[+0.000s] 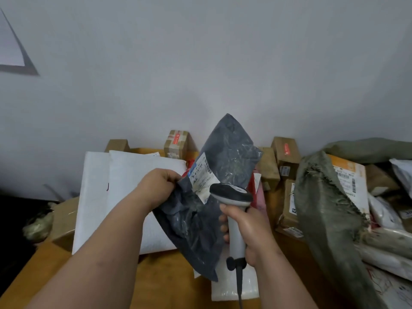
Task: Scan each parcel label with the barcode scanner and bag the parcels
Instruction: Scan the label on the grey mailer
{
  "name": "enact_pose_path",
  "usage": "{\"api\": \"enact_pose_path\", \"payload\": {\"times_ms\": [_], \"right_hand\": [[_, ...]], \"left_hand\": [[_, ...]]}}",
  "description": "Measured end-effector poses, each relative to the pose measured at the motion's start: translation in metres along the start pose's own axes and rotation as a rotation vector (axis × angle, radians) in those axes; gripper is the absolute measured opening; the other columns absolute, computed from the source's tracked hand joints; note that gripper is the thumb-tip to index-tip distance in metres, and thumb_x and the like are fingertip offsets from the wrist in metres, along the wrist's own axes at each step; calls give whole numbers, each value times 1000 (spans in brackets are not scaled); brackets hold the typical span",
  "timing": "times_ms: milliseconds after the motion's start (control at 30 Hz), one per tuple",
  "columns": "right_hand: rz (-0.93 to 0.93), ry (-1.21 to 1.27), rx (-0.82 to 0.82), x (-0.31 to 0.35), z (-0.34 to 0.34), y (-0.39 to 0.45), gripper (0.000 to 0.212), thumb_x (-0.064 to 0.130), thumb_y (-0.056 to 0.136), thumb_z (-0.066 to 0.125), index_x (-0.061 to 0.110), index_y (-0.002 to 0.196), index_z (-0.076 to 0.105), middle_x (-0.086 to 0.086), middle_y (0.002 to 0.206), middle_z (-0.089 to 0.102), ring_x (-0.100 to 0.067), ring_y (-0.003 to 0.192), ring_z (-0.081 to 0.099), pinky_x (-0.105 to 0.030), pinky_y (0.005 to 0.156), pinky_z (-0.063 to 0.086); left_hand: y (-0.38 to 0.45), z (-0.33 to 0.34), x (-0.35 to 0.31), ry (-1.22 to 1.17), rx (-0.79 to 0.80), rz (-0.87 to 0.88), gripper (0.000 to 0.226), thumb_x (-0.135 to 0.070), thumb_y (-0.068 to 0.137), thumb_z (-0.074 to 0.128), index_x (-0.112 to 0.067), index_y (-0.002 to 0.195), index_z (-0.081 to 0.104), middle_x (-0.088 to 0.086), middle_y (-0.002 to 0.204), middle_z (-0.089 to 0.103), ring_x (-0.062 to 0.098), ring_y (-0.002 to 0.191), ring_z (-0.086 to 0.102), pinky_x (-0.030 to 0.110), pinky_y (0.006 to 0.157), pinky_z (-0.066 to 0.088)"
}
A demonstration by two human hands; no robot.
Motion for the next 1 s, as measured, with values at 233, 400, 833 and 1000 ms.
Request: {"api": "enact_pose_path", "payload": {"times_ms": [233,400,833,1000], "right_hand": [[41,-81,57,-10,14,2,17,20,87,75,6,97,71,-5,71,68,-15,58,62,-28,52,50],[39,-109,58,-19,33,13,20,18,88,74,3,100,69,-6,70,65,-17,57,59,-29,49,46],[69,-172,100,-36,73,35,16,23,84,78,11,92,72,-1,66,71,-14,55,65,-27,49,49],[79,-163,121,-35,68,36,16,23,84,78,11,93,72,-2,68,71,-14,56,64,-27,49,49]], "left_hand": [[-13,-14,68,-189,-678,-215,81,-25,83,80,-20,150,35,11,147,46,36,135,40,54,107,41],[-51,27,115,-401,-777,-512,82,-37,72,85,-17,139,42,17,138,46,40,128,40,56,102,40],[-56,90,122,-964,-633,-938,86,-31,66,92,-14,131,38,19,132,47,38,113,53,49,96,53],[-55,99,122,-1038,-611,-853,62,-8,77,82,-12,119,36,18,119,53,29,92,54,37,80,49]]}}
Point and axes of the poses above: each hand's wrist, its own y-axis towards the middle knuckle, its own z-axis out of the palm, x = y × z, the point moved 5 cm from there along y, towards the middle knuckle
